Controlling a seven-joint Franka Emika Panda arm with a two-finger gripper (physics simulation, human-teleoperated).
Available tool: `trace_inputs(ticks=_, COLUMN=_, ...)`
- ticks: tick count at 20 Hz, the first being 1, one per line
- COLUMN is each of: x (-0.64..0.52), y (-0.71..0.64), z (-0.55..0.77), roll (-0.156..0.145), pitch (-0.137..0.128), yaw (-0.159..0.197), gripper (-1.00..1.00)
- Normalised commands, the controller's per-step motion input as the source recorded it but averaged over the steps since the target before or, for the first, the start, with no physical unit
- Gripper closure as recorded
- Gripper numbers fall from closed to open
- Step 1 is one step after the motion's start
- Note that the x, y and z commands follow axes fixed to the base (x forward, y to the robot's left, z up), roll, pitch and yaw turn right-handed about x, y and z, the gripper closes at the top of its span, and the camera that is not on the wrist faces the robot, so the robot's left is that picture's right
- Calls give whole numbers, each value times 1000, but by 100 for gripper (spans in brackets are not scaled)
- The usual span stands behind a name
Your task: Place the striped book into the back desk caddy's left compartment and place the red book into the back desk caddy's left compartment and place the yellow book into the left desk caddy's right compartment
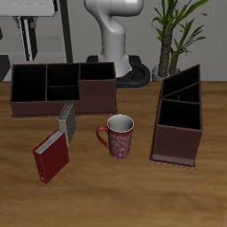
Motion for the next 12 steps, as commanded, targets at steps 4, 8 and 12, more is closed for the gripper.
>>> trace_inputs(ticks=4, x=-15, y=-637, z=-227, roll=-61, pitch=57, yaw=-14, gripper=100)
trace_inputs(ticks=8, x=-111, y=-292, z=-231, roll=-1, pitch=4, yaw=-18, gripper=100)
trace_inputs(ticks=12, x=-98, y=-88, z=-344, roll=7, pitch=-3, yaw=-18, gripper=100)
